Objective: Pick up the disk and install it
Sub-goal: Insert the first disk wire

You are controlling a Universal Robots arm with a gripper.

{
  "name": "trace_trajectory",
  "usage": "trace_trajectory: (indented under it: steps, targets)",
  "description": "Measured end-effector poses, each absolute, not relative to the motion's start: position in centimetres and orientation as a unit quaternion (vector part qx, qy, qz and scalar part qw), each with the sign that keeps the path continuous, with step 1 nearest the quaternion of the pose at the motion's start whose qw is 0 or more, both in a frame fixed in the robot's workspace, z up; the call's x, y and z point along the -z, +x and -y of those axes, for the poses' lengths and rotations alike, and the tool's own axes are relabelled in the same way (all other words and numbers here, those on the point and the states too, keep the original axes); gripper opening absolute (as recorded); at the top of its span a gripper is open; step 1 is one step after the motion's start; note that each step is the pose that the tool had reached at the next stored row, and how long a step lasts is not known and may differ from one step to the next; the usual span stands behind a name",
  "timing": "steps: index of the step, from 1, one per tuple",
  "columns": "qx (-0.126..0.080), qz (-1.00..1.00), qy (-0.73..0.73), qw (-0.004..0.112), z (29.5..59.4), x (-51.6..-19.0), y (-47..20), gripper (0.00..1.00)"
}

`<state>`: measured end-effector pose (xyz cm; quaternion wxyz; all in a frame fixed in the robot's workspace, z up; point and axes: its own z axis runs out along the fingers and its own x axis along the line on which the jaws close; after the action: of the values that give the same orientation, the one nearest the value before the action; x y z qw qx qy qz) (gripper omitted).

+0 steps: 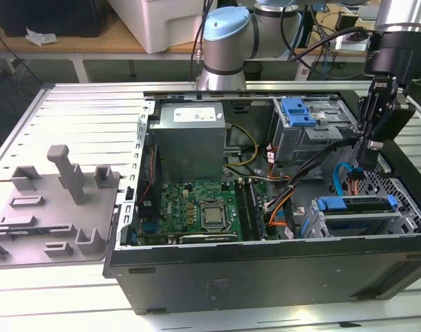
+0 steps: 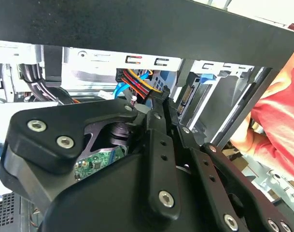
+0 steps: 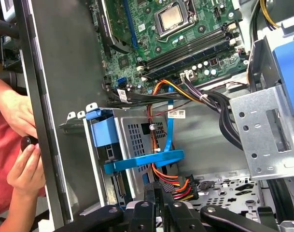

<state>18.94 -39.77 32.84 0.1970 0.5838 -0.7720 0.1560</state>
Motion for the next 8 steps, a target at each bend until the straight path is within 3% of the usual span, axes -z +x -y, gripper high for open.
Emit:
trace_trajectory:
  steps: [8]
  targets:
    - [-0.154, 0.770, 0.589, 0.190, 40.77, -32.84, 18.48, 0.16]
